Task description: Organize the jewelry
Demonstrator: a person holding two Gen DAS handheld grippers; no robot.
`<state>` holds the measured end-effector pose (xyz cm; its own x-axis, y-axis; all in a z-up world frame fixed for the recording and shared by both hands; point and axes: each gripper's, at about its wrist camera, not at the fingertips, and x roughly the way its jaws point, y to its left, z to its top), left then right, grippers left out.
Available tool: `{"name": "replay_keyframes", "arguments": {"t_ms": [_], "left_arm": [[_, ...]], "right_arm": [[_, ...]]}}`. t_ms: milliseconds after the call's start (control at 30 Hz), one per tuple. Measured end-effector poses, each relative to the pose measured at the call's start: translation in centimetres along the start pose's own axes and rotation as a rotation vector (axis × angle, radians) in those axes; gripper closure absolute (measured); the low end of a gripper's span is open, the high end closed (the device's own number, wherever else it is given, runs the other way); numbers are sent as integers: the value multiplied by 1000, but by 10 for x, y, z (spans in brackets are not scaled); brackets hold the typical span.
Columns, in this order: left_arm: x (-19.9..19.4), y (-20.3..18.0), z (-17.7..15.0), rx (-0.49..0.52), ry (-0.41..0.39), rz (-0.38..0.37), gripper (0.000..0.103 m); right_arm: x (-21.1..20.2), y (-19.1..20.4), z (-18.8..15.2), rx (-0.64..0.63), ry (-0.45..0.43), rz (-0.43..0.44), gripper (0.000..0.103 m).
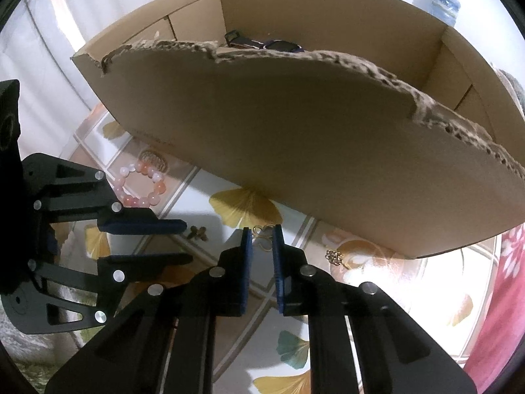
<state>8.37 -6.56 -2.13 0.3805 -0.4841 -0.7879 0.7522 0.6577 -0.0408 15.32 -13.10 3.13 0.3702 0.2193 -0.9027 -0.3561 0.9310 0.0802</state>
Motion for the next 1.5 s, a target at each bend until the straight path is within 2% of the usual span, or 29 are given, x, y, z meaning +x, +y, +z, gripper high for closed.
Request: {"name": "replay_keyframes", "arguments": {"t_ms": [633,1067,1233,1500], "left_arm": [[-1,8,7,-18,12,35,87],[10,0,23,54,88,37,87],[11,-3,26,73,112,33,94],[10,-2,27,82,123,31,95]], "right_arm": [[-16,-16,-24,66,-38,1,90],[-20,-39,-36,84,-80,49,90],[-25,-45,-38,84,-88,60,90],[-26,-44,-37,82,-92,64,90]]}}
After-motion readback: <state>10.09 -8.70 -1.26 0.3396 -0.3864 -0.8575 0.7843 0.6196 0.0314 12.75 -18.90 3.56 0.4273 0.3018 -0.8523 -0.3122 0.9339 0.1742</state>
